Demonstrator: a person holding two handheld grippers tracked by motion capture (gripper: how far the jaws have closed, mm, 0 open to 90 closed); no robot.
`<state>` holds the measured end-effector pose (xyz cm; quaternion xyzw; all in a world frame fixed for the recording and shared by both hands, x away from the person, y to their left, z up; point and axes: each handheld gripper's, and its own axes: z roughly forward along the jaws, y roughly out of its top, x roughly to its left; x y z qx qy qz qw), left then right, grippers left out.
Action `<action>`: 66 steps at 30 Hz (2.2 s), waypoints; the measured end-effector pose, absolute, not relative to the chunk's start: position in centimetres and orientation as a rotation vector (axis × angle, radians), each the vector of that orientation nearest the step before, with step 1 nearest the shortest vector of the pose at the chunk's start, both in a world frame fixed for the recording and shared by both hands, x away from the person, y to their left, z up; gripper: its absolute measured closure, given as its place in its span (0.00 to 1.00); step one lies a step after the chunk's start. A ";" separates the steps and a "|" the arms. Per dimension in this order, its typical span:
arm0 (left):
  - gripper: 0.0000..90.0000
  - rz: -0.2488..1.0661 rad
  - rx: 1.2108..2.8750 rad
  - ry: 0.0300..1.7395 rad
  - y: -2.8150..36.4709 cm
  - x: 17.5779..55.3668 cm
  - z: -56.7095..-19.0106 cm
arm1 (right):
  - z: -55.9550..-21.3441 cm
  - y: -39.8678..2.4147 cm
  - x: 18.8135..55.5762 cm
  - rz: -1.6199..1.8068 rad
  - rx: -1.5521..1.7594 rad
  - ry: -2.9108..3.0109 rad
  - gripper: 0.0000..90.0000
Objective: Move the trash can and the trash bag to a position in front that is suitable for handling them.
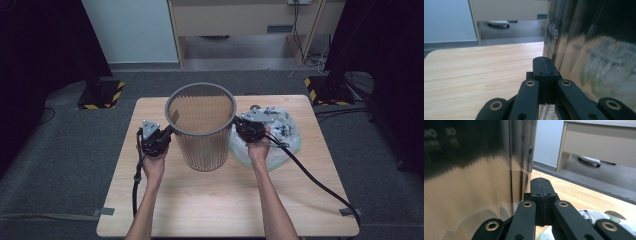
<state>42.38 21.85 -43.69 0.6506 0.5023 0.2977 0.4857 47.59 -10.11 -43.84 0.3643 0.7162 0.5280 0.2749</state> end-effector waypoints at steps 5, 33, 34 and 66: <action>1.00 0.755 1.632 1.230 21.8 41.5 -43.2 | -43.6 -10.0 46.5 1.397 0.947 1.949 1.00; 1.00 0.718 1.703 1.160 19.7 34.8 -43.2 | -43.4 -12.2 38.0 1.324 0.951 1.974 1.00; 1.00 0.712 1.707 1.158 19.5 34.7 -43.2 | -43.4 -12.4 37.8 1.325 0.953 1.972 1.00; 1.00 0.658 1.801 1.049 15.3 33.3 -43.4 | -43.5 -17.2 34.7 1.222 0.984 1.970 0.99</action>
